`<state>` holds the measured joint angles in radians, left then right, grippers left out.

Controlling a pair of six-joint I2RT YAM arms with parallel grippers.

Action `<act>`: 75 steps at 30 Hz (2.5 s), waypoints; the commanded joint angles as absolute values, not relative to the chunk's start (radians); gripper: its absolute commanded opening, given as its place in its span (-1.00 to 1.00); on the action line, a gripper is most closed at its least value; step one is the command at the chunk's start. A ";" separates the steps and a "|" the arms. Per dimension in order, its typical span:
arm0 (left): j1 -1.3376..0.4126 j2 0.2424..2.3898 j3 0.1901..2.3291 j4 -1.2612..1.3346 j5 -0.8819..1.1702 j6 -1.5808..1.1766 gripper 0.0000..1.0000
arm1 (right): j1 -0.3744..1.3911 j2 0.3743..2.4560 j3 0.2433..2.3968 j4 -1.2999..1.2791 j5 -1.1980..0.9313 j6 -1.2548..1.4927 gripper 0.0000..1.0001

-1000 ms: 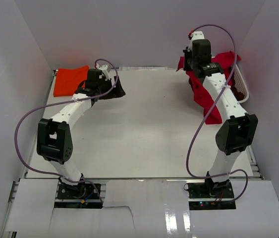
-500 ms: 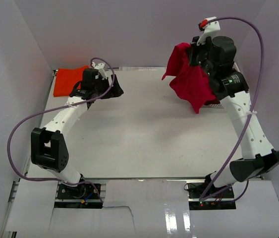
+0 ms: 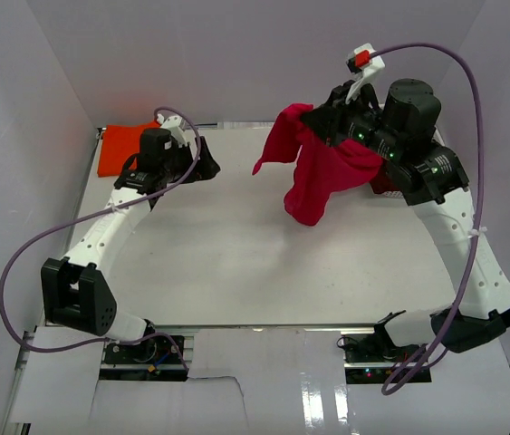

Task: Fold and stack the t-shirts
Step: Move the tshirt to the center of the board

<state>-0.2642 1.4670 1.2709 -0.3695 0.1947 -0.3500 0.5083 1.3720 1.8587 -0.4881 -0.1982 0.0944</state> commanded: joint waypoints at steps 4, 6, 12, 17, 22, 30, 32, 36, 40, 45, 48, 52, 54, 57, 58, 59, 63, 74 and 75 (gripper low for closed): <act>-0.267 1.347 1.255 -0.402 0.123 -0.357 0.96 | 0.574 1.278 1.792 -0.370 -0.419 0.244 -0.85; -0.268 1.335 1.255 -0.408 0.114 -0.368 0.96 | 0.627 1.292 1.819 -0.376 -0.433 0.253 -0.85; -0.267 1.278 1.220 -0.399 0.156 -0.413 0.95 | 0.722 1.287 1.858 -0.376 -0.410 0.252 -0.85; -0.267 1.214 1.197 -0.391 0.167 -0.408 0.95 | 0.800 1.275 1.916 -0.439 -0.280 0.164 -0.84; -0.268 1.177 1.187 -0.417 0.163 -0.394 0.95 | 0.857 1.209 1.867 -0.440 -0.175 0.118 -0.85; -0.267 1.124 1.166 -0.434 0.138 -0.394 0.95 | 0.862 1.137 1.744 -0.518 0.049 0.112 -0.85; -0.267 1.120 1.160 -0.434 0.141 -0.399 0.95 | 0.862 1.121 1.659 -0.538 0.136 0.124 -0.85; -0.267 1.112 1.141 -0.436 0.152 -0.410 0.95 | 0.861 1.104 1.488 -0.551 0.248 0.153 -0.85; -0.267 1.108 1.121 -0.433 0.167 -0.405 0.94 | 0.825 1.123 1.346 -0.548 0.264 0.190 -0.85; -0.267 1.103 1.104 -0.428 0.176 -0.397 0.93 | 0.681 1.155 1.227 -0.464 0.120 0.178 -0.85; -0.268 1.114 1.100 -0.423 0.181 -0.393 0.93 | 0.606 1.199 1.206 -0.431 0.051 0.153 -0.85; -0.267 1.129 1.098 -0.417 0.196 -0.388 0.93 | 0.531 1.287 1.215 -0.411 0.011 0.123 -0.85; -0.267 1.134 1.097 -0.413 0.202 -0.385 0.92 | 0.506 1.331 1.203 -0.388 0.011 0.114 -0.85; -0.267 1.138 1.091 -0.410 0.207 -0.380 0.93 | 0.443 1.402 1.180 -0.345 -0.026 0.104 -0.85; -0.267 1.140 1.089 -0.408 0.209 -0.379 0.93 | 0.411 1.422 1.178 -0.339 -0.043 0.103 -0.85; -0.267 1.140 1.086 -0.408 0.210 -0.377 0.93 | 0.397 1.442 1.178 -0.337 -0.046 0.101 -0.85; -0.268 1.138 1.077 -0.408 0.213 -0.370 0.93 | 0.353 1.534 1.164 -0.327 -0.049 0.115 -0.85; -0.270 1.127 1.058 -0.410 0.221 -0.362 0.93 | 0.213 1.585 1.117 -0.370 0.095 0.195 -0.85; -0.268 1.129 1.058 -0.408 0.222 -0.361 0.93 | 0.201 1.579 1.111 -0.371 0.098 0.196 -0.85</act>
<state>-0.2642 1.1500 1.0683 -0.4187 0.2035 -0.3733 0.2523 1.5803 1.1263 -0.3714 0.0444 0.1589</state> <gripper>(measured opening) 0.963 0.087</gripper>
